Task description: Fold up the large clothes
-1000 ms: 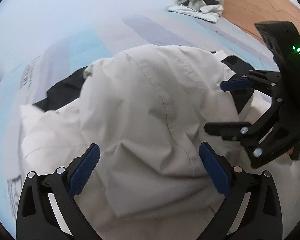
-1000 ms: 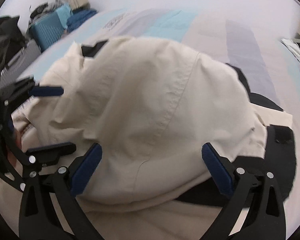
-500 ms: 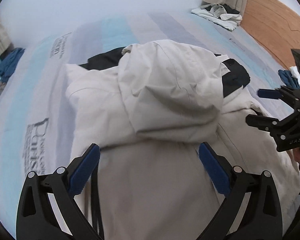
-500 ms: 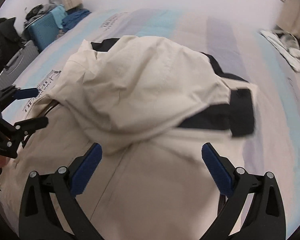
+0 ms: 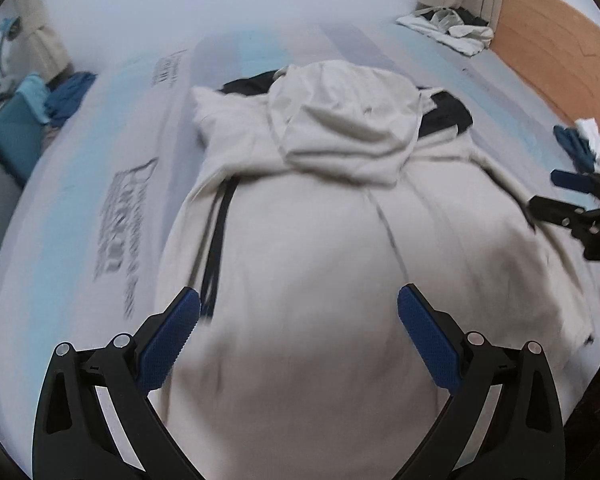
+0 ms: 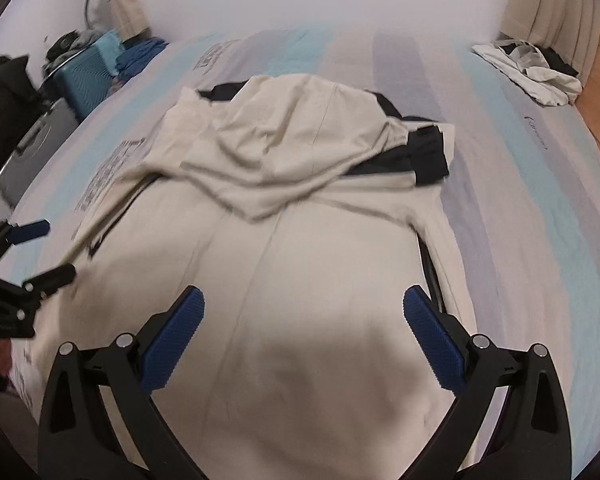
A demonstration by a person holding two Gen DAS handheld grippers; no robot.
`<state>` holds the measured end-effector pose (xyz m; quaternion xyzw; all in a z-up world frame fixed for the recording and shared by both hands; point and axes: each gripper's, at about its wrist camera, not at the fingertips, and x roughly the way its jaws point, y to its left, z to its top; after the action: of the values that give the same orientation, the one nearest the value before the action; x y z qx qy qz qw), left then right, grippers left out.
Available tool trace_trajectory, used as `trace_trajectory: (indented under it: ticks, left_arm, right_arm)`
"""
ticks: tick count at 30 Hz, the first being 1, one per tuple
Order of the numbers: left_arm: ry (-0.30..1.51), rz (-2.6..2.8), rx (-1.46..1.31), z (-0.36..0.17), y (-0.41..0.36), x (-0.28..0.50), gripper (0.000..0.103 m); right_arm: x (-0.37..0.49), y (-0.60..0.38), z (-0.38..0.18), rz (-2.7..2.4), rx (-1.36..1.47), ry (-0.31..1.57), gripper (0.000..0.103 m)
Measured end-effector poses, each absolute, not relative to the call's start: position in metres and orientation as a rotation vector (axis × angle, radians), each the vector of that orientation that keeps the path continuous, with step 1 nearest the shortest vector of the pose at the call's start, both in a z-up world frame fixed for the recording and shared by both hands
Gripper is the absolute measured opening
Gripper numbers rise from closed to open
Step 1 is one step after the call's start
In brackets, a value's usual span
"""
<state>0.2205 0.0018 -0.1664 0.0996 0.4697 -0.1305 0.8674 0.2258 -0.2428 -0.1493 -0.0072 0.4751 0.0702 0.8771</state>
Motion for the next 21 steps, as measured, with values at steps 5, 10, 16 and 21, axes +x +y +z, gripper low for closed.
trace_trajectory:
  ticks: [5,10,16,21]
  left_arm:
    - [1.003,-0.226,0.182,-0.172,0.029,0.167,0.097]
    - [1.019,-0.199,0.173,-0.188,0.055,0.127,0.097]
    - [1.077,-0.18,0.171,-0.22,0.092,0.093,0.097]
    - [1.09,-0.136,0.074,-0.234,0.127,0.088,0.097]
  right_arm:
    - [0.175,-0.253,-0.149,0.142,-0.073,0.995,0.095]
    - [0.129,-0.273,-0.157,0.075,-0.037,1.027,0.095]
    - [0.086,-0.297,-0.187,-0.053,-0.034,1.105,0.095]
    - [0.061,-0.32,-0.219,-0.178,-0.018,1.187,0.095]
